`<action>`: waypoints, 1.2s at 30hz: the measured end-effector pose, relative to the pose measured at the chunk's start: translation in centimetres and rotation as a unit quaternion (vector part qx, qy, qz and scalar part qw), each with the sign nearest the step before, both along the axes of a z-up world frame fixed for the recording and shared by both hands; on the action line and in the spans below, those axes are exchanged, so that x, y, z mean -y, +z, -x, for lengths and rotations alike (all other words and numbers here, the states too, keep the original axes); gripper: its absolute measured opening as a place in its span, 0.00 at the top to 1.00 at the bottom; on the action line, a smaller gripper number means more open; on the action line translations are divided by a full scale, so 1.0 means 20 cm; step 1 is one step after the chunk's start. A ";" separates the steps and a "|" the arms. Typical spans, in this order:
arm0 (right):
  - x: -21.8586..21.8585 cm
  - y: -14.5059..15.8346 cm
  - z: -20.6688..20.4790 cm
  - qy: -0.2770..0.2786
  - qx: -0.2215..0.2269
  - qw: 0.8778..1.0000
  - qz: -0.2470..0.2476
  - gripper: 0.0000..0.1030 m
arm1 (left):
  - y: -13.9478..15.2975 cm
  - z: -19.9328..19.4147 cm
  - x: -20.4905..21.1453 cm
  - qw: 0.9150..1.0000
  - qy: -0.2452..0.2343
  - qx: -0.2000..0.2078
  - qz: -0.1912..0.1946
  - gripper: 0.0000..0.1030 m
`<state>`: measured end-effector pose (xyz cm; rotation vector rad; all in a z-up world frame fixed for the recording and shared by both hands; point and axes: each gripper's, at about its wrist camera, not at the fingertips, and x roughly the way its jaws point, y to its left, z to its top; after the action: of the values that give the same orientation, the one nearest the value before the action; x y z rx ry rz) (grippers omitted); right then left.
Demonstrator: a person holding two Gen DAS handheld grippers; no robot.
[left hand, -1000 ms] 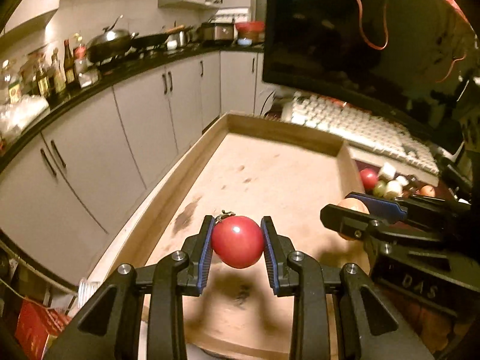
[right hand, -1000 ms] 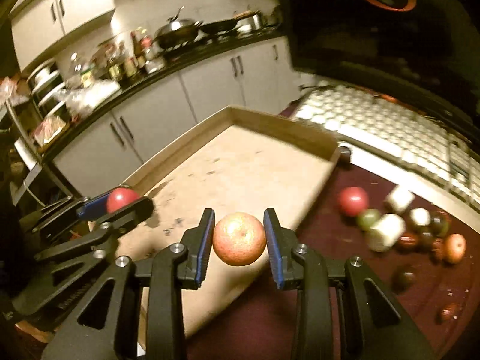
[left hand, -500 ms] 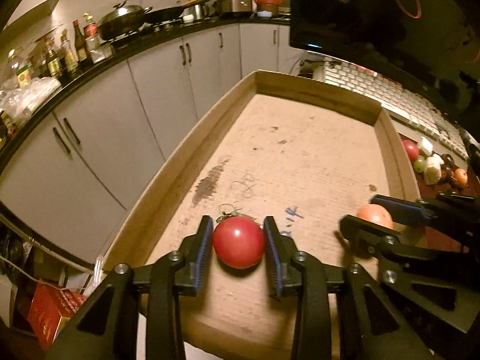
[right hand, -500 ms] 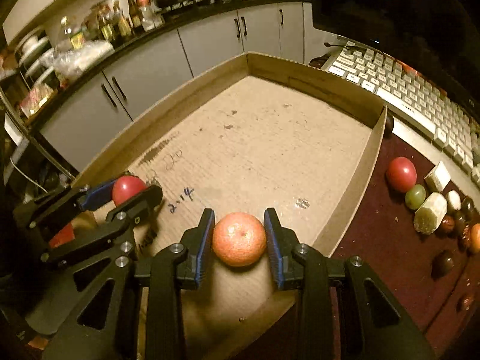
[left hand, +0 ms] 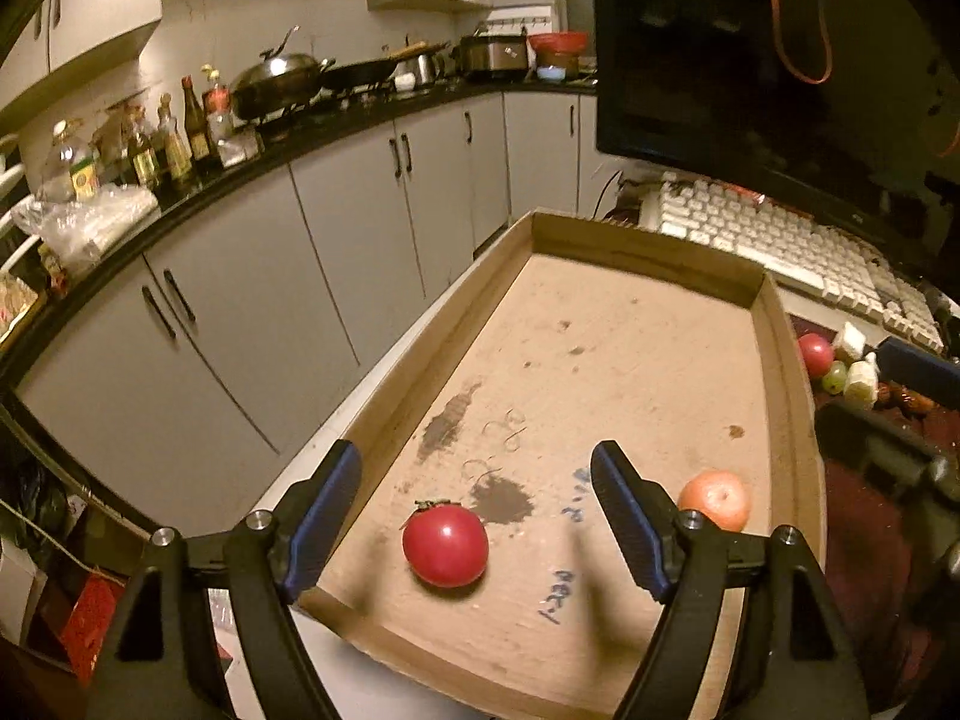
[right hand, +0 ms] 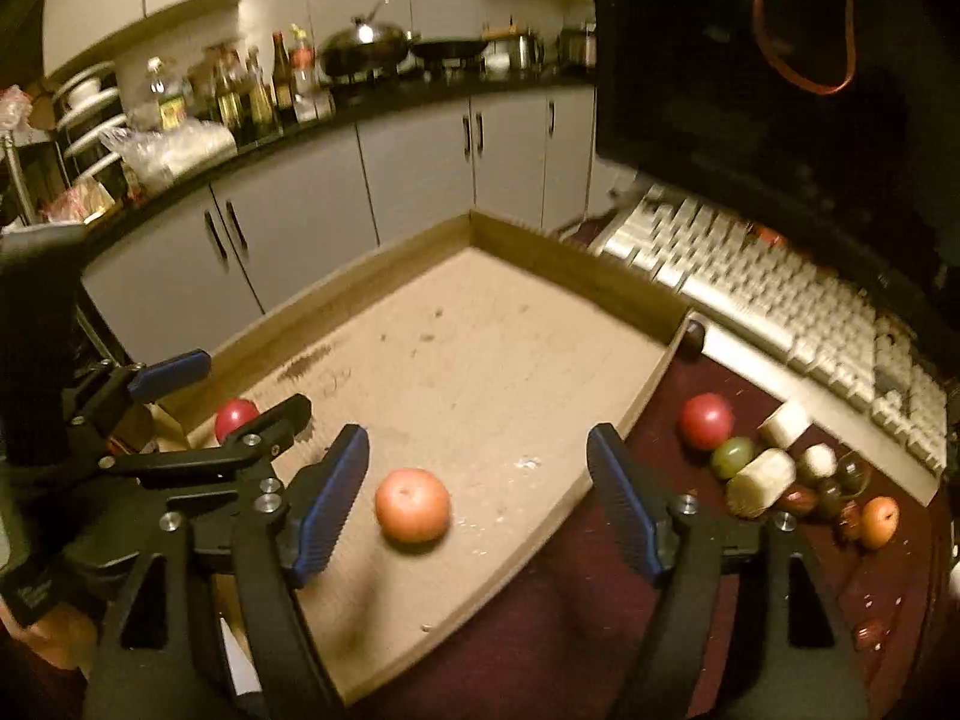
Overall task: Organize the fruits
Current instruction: 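Grasp the dark plum with the left gripper while the right gripper grasps the apple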
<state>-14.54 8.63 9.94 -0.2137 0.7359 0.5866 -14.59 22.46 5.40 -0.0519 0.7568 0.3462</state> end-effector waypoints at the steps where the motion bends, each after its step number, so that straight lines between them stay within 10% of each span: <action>1: 0.04 0.02 0.00 -0.004 0.006 1.000 -0.008 0.26 | 0.01 0.00 0.01 1.000 -0.002 0.004 -0.002 0.23; 11: 0.63 0.06 -0.09 -0.095 -0.001 0.992 -0.081 0.22 | 0.17 0.02 -0.01 0.998 0.037 0.047 -0.038 0.22; 22: 1.38 -0.04 -0.22 -0.253 -0.030 0.961 -0.103 0.22 | 0.13 -0.07 0.58 0.984 -0.171 0.043 -0.008 0.21; 36: 1.38 -0.15 -0.39 -0.199 -0.066 0.977 -0.043 0.22 | -0.12 -0.29 1.04 0.961 -0.273 -0.015 0.035 0.21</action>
<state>-6.79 -18.98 7.01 0.0553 0.8525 0.2499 -8.69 1.66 2.92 0.0963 0.7813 -0.2065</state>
